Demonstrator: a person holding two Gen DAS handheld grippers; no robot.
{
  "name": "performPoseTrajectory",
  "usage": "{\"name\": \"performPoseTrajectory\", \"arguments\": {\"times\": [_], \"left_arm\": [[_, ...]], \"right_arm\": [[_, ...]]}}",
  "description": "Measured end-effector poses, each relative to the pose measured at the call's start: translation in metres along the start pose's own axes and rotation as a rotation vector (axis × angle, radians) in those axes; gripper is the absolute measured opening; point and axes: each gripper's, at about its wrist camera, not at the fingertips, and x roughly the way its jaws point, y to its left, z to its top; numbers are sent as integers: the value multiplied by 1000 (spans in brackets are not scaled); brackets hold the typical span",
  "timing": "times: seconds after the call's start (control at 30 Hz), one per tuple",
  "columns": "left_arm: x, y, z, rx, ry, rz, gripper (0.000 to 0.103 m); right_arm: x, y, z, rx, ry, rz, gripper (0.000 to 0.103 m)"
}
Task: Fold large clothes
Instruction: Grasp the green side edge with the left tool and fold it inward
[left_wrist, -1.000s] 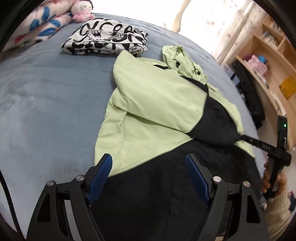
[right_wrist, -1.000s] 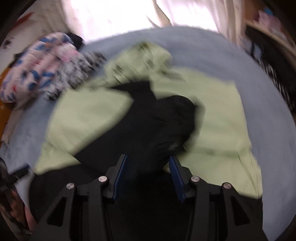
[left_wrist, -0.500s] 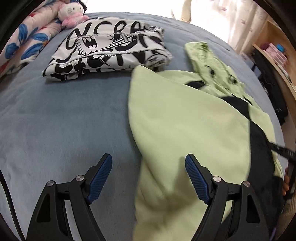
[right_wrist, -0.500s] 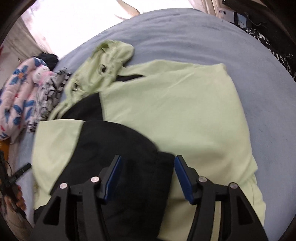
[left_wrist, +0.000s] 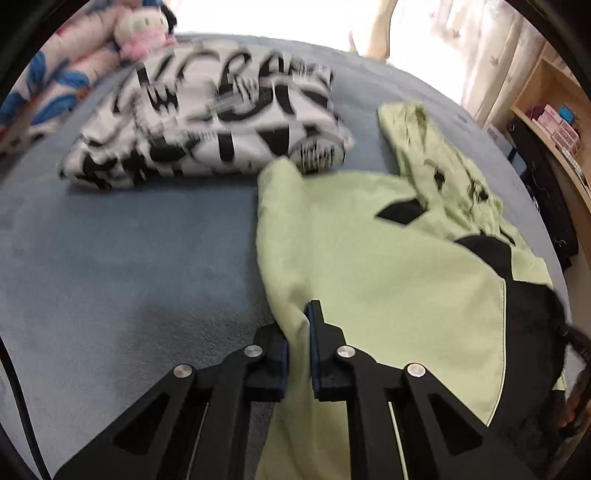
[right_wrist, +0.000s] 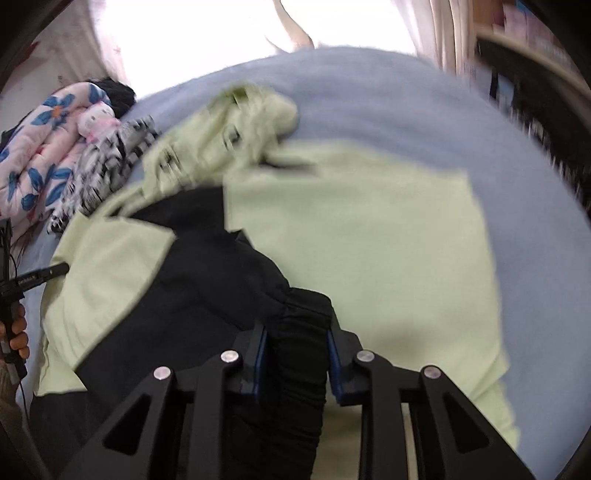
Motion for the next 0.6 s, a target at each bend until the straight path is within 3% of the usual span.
{"name": "performPoseTrajectory", "arguments": {"times": [0.07, 0.17, 0.27, 0.33, 0.37, 0.47, 0.6], "left_arm": [[-8, -2, 1, -10, -62, 12, 6], [-11, -3, 2, -20, -142, 53, 6], [7, 4, 0, -16, -125, 128, 8], [25, 14, -4, -30, -51, 163, 24], [29, 21, -5, -53, -26, 154, 25], [10, 33, -4, -99, -32, 152, 35], [-25, 28, -3, -78, -89, 180, 36]], "right_arm": [[-5, 6, 18, -18, -80, -33, 26], [15, 6, 37, -7, -112, -72, 26], [63, 3, 42, -7, -6, -113, 29], [92, 2, 37, -9, 107, -154, 37], [96, 1, 35, -2, 127, -156, 38], [75, -4, 32, 38, 90, -152, 42], [36, -1, 24, 64, 0, -128, 48]]}}
